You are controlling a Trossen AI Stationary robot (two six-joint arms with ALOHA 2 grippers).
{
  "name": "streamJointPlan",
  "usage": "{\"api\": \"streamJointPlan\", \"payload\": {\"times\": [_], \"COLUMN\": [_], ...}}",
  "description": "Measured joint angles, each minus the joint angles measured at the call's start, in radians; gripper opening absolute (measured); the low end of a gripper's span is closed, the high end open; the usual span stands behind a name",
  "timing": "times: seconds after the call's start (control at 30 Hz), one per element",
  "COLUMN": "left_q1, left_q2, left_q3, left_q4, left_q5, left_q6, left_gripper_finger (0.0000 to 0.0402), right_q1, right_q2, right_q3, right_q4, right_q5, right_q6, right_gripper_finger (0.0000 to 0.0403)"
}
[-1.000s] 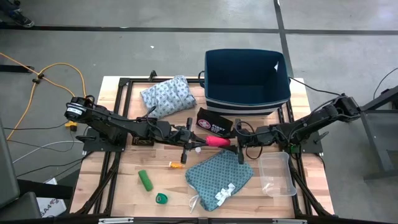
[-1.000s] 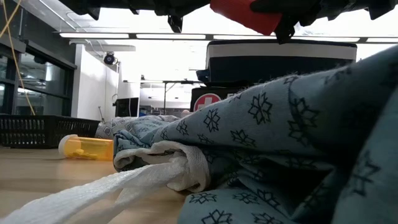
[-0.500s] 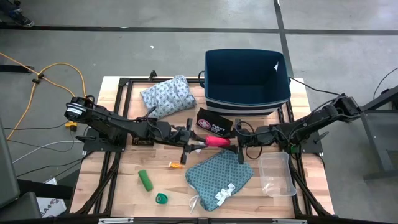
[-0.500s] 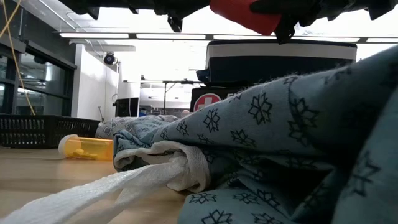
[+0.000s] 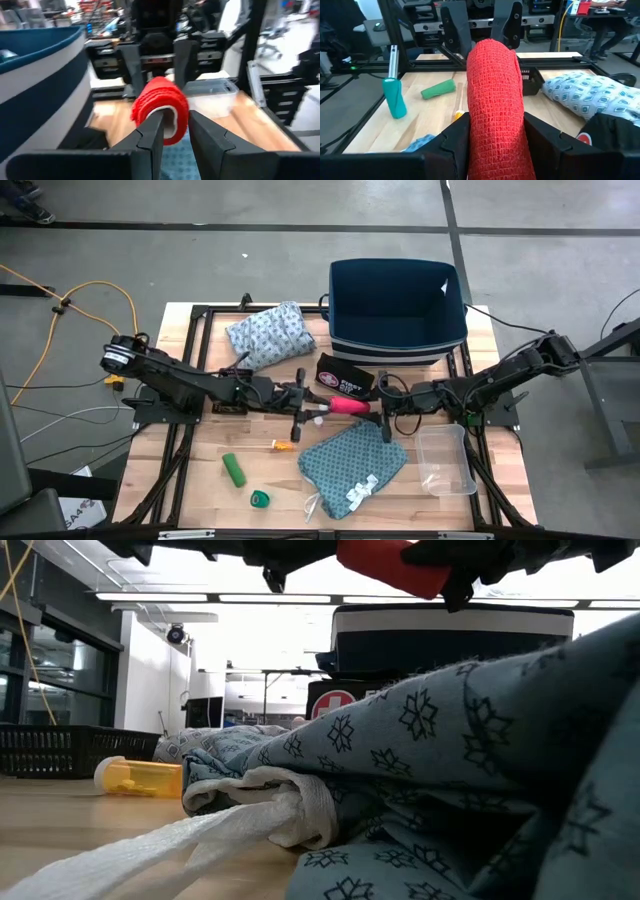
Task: Pick & place medical supplies in basket/bin
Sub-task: Put the red bandage into the transparent bin
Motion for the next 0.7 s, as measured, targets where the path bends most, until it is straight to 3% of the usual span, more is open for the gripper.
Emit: {"api": "streamJointPlan", "payload": {"times": [0.47, 0.7], "left_q1": [-0.081, -0.09], "left_q2": [-0.045, -0.045], "left_q3": [0.0, 0.0], "left_q4": [-0.05, -0.05], "left_q5": [-0.151, -0.159], "left_q6": [0.052, 0.072], "left_gripper_finger": [0.0088, 0.0088], "right_q1": [0.001, 0.001], "right_q2": [0.0, 0.0], "right_q3": [0.0, 0.0], "right_q4": [0.012, 0.011], "right_q5": [-0.01, -0.008], "right_q6": [0.0, 0.0], "right_gripper_finger": [0.0146, 0.0146]}}
